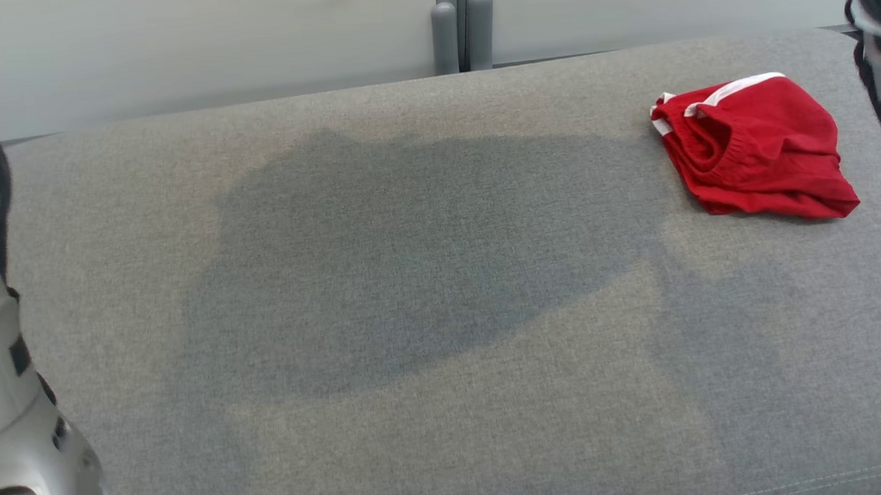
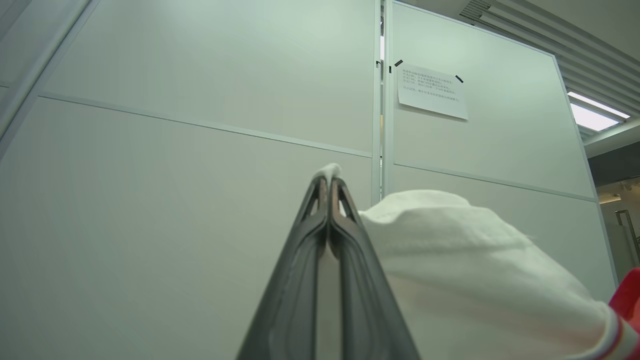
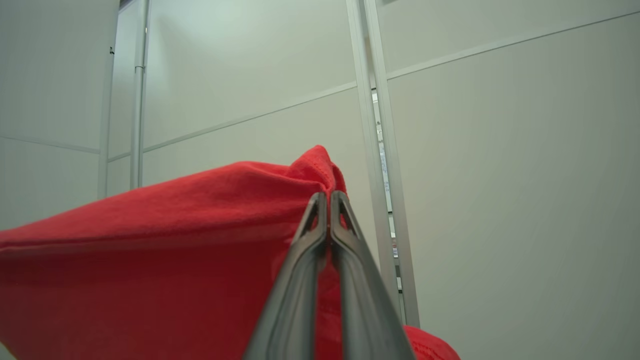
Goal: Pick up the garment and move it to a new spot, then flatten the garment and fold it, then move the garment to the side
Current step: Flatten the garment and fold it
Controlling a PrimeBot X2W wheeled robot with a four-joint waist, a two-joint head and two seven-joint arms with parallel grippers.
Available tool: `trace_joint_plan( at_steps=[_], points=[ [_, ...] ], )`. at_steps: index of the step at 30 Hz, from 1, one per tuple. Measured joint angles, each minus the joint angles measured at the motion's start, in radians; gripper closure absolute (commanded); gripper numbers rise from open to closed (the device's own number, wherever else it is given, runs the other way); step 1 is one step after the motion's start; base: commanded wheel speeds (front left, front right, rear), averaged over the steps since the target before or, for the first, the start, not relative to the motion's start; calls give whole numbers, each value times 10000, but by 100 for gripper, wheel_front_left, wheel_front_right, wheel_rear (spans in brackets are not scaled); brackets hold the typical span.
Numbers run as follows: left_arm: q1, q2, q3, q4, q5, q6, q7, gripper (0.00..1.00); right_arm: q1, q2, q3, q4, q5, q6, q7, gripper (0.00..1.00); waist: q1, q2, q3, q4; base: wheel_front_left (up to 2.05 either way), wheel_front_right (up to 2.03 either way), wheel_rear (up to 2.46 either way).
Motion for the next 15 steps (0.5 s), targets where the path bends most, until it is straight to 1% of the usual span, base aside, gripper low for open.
trace_joint_plan(
  at_steps=[2,4,5,6,10,11,14,15],
  points=[
    [413,-98,-201,4,-165,-215,2,100,823,-251,199,374,2,176,13,100,0,0,93,75,0,0,0],
    [1391,-186,-307,-6,-408,-376,4,100,1848,-299,428,660,84,339,88,100,0,0,195,136,0,0,0],
    [1972,-288,-301,-21,-568,-382,4,100,2358,-313,566,798,205,439,121,100,0,0,249,157,0,0,0],
    [2601,-341,-330,-27,-604,-389,10,100,2862,-322,706,938,286,470,171,100,0,0,306,173,0,0,0],
    [5370,-756,-142,144,-1093,-357,-71,100,5038,-318,1302,1383,520,658,186,100,0,0,552,196,0,0,0],
    [6022,-861,-82,267,-1191,-268,-174,100,5547,-295,1427,1463,556,677,163,100,0,0,611,200,0,0,0],
    [7776,-1049,105,621,-1592,-19,-533,100,6830,17,1442,1576,941,683,-272,100,0,0,763,228,0,0,0],
    [8215,-1024,140,692,-1697,-15,-683,100,7101,109,1452,1559,995,686,-472,100,0,0,801,248,0,0,0]
  ],
)
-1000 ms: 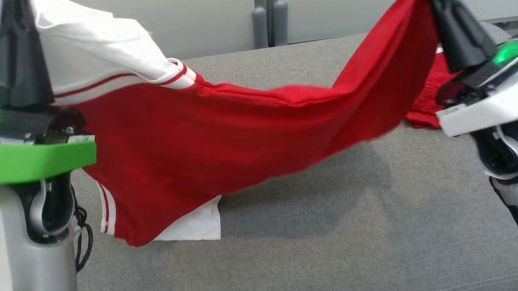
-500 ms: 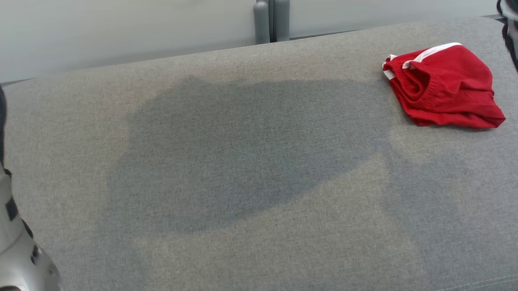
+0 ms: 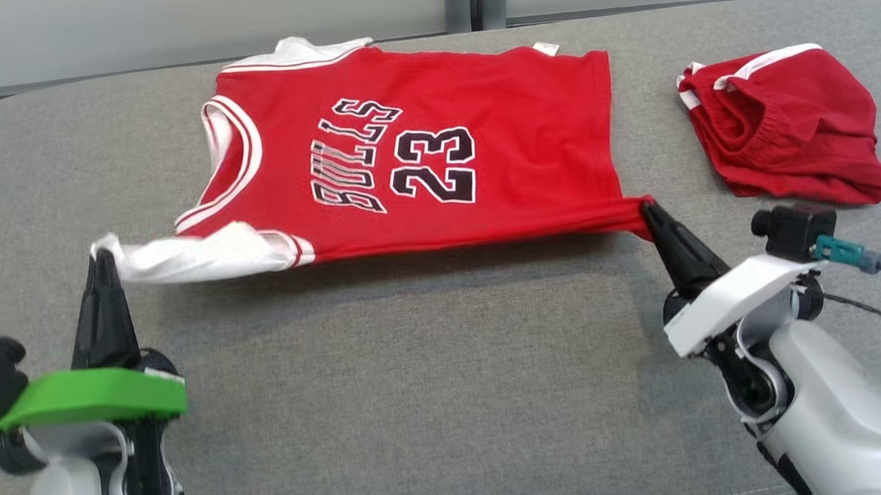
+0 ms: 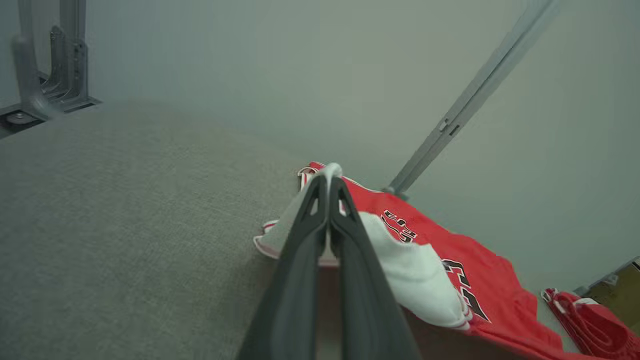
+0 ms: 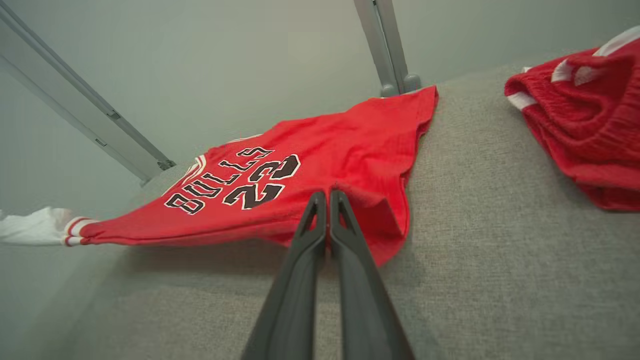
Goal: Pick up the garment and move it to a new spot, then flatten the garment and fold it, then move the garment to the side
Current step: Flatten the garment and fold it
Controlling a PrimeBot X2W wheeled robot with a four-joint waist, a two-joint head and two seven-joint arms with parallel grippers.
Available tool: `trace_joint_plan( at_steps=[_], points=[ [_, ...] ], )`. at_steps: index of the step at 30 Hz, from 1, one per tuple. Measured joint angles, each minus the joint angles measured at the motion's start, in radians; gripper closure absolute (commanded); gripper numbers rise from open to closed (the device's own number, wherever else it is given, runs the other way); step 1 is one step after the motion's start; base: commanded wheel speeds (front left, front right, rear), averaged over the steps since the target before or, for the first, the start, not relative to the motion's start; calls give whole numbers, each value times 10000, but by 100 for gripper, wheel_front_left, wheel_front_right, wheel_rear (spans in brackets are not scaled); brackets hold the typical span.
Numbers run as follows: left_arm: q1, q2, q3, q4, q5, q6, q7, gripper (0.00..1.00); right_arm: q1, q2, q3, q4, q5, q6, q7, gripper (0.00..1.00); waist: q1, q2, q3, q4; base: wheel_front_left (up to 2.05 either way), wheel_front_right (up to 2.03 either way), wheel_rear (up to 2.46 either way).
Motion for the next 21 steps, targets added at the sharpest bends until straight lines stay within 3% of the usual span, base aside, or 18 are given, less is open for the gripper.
trace_joint_plan(
  at_steps=[6,18,21],
  points=[
    [715,86,-318,44,-226,-180,-777,100,642,169,163,-477,-46,82,-1043,100,0,0,-45,131,0,0,0],
    [2359,161,-1227,318,-230,-360,-1181,100,2402,-36,529,-642,-844,71,-1129,100,0,0,-570,286,0,0,0],
    [2833,180,-1384,453,-522,-359,-1225,100,3040,-63,439,-550,-844,-109,-1131,100,0,0,-674,410,0,0,0]
  ],
)
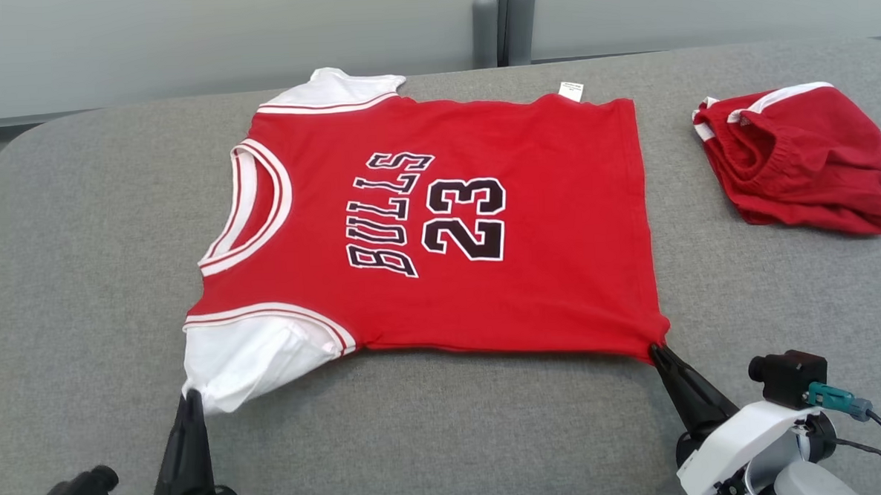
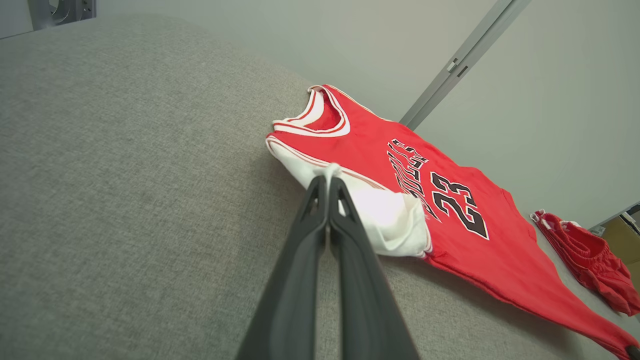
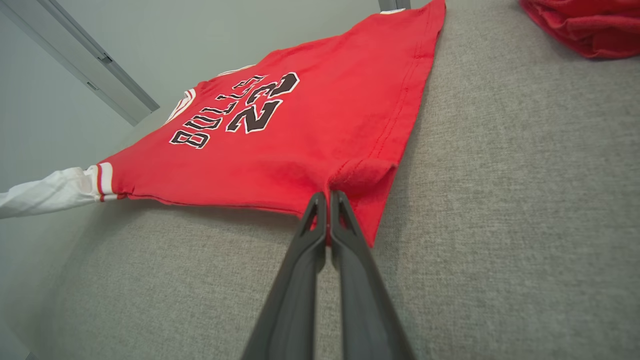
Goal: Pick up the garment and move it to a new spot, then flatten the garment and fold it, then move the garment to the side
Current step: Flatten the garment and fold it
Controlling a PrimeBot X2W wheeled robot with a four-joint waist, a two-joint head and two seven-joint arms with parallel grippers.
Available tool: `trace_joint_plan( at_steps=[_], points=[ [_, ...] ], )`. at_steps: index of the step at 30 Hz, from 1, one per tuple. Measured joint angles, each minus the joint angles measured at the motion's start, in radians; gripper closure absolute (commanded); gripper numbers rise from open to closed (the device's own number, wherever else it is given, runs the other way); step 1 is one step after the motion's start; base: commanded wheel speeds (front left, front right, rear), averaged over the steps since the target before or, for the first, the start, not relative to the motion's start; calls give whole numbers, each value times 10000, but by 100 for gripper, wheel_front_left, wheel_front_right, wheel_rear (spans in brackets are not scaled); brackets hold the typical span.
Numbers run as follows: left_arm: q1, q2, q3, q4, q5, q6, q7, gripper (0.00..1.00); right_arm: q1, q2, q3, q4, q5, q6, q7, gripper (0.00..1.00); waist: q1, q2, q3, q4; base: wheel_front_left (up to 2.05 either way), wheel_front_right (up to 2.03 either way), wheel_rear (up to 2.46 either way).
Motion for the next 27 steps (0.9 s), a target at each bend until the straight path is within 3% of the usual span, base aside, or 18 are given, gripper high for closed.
trace_joint_plan(
  at_steps=[15,27],
  points=[
    [1755,123,-863,94,-228,0,-27,100,738,-232,-290,-48,-144,-171,-86,100,0,0,-236,159,0,0,0],
    [1834,151,-1099,403,-50,-2,105,100,887,-169,-267,222,-428,-259,-88,100,0,0,-360,124,0,0,0]
  ],
)
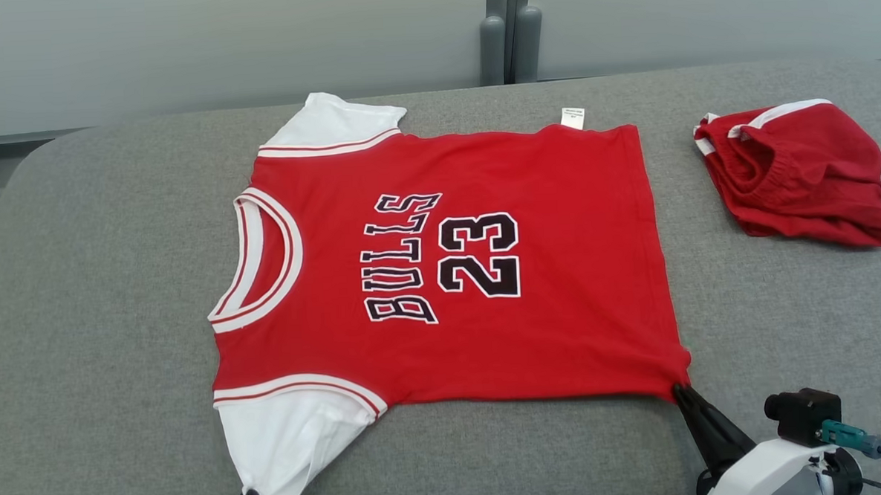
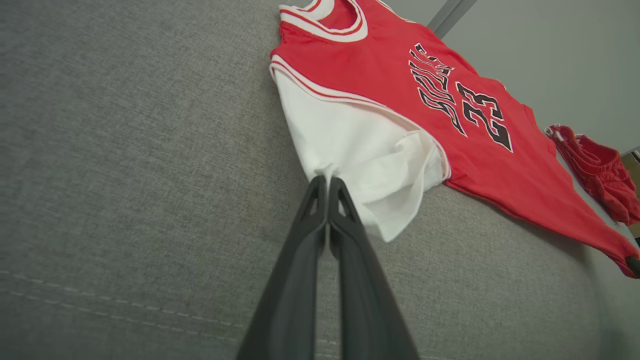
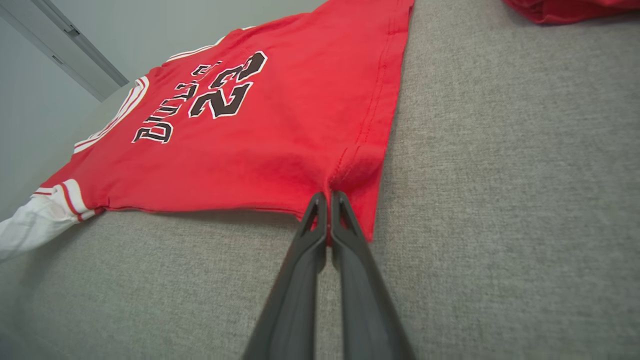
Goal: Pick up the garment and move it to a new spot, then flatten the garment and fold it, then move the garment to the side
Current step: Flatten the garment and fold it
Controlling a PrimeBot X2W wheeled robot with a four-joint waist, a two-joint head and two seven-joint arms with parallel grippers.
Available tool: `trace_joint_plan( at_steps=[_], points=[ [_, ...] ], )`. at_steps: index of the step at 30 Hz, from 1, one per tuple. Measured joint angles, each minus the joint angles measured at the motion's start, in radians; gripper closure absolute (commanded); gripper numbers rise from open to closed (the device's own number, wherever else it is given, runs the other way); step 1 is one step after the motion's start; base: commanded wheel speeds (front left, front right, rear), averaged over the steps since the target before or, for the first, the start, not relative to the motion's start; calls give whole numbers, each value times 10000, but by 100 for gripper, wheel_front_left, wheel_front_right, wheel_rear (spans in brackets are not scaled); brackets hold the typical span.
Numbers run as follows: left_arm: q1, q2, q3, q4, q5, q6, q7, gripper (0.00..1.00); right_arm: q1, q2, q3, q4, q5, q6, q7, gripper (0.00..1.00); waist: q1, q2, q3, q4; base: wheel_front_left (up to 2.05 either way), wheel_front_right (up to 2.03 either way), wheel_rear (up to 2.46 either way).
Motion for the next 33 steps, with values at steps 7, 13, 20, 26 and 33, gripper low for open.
trace_joint_plan(
  at_steps=[7,13,20,26,33],
  points=[
    [-13,40,-67,669,21,0,150,100,81,105,13,293,-148,2,0,100,0,0,-25,-31,0,0,0],
    [-192,142,-194,1057,196,-2,282,100,19,240,132,525,-554,8,-15,100,0,0,-33,-81,0,0,0],
    [-537,222,-236,1290,288,-4,278,100,-182,403,117,723,-857,8,-17,55,0,0,-5,-147,0,0,0],
    [-545,301,-255,1448,324,-6,282,81,-178,362,174,982,-1321,2,-27,0,0,0,37,-161,0,0,0],
    [-544,397,-180,1453,324,-10,303,1,-81,303,-171,989,-1394,-21,-27,0,0,0,102,-144,0,0,0]
  ],
)
